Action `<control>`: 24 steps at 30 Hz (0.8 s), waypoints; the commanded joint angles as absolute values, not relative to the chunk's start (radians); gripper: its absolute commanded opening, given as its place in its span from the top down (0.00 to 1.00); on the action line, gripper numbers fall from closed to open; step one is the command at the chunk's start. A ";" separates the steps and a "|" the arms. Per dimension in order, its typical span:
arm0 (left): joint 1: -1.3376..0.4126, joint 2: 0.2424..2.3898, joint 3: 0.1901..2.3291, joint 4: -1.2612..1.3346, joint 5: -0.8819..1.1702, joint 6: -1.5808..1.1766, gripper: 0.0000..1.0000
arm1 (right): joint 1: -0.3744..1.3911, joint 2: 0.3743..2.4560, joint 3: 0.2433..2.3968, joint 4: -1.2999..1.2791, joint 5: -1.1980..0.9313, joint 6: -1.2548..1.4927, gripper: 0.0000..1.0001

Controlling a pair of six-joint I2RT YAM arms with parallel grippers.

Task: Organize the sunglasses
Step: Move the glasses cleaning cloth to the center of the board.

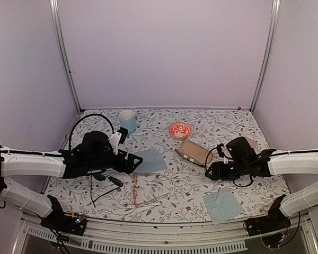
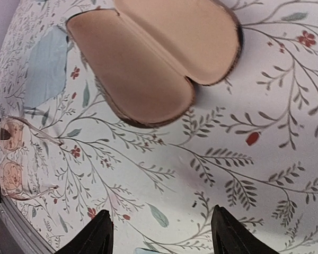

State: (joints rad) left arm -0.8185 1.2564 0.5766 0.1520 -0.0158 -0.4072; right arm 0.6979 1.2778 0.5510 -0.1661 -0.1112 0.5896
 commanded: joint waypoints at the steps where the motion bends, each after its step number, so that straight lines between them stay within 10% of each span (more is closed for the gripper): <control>1: -0.834 1.356 0.620 0.194 -0.029 -0.370 0.04 | 0.721 1.188 0.569 -0.411 0.035 0.723 0.36; 24: -0.869 1.593 0.787 0.225 0.115 -0.329 0.08 | 0.755 1.218 0.494 -0.515 0.093 0.884 0.58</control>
